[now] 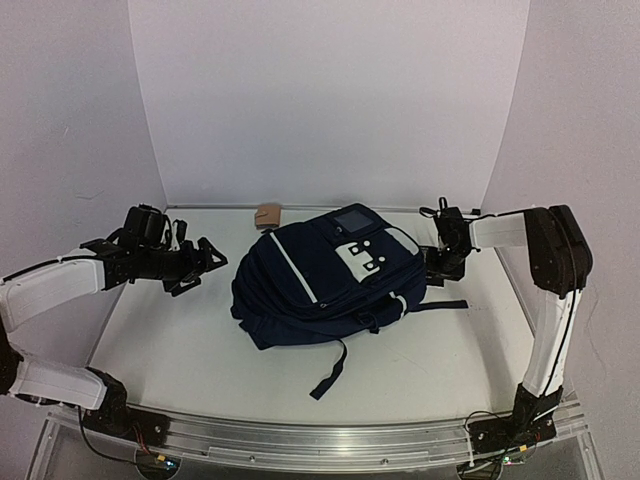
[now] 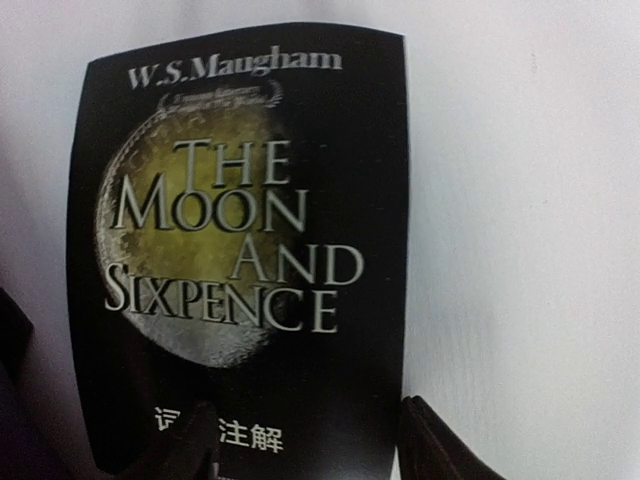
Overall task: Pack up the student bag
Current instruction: Adjust the book at the center of the board.
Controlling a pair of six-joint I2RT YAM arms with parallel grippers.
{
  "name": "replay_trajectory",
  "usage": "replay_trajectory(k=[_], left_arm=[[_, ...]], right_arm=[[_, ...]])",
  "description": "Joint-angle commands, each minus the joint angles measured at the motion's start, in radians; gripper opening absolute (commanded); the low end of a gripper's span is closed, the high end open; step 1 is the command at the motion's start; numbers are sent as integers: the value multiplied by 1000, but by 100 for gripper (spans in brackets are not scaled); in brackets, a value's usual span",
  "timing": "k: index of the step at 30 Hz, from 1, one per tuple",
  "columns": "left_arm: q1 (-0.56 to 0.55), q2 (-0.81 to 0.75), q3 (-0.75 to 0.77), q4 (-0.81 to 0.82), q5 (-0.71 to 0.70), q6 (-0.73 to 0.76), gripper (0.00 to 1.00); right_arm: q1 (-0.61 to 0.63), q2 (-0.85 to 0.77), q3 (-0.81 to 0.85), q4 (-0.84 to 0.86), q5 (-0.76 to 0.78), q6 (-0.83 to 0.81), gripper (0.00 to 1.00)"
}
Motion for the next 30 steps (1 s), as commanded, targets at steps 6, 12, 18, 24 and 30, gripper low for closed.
replay_trajectory(k=[6,12,18,24,30], left_arm=[[5,-62,-23,-19,-35,18,94],[5,-60,-29,-17,-36,30,94],[5,-48,-23,-20,-31,43,94],[5,-41,-27,-6,-26,43,94],[5,-30,-20,-3,-17,49,94]], right_arm=[[2,63,-13,-64,18,52,25],[0,61,-9,-83,85,65,6],[-52,13,-44,-103,127,53,0],[-91,-26,-79,-114,130,32,0],[-146,-91,-102,-132,145,19,0]])
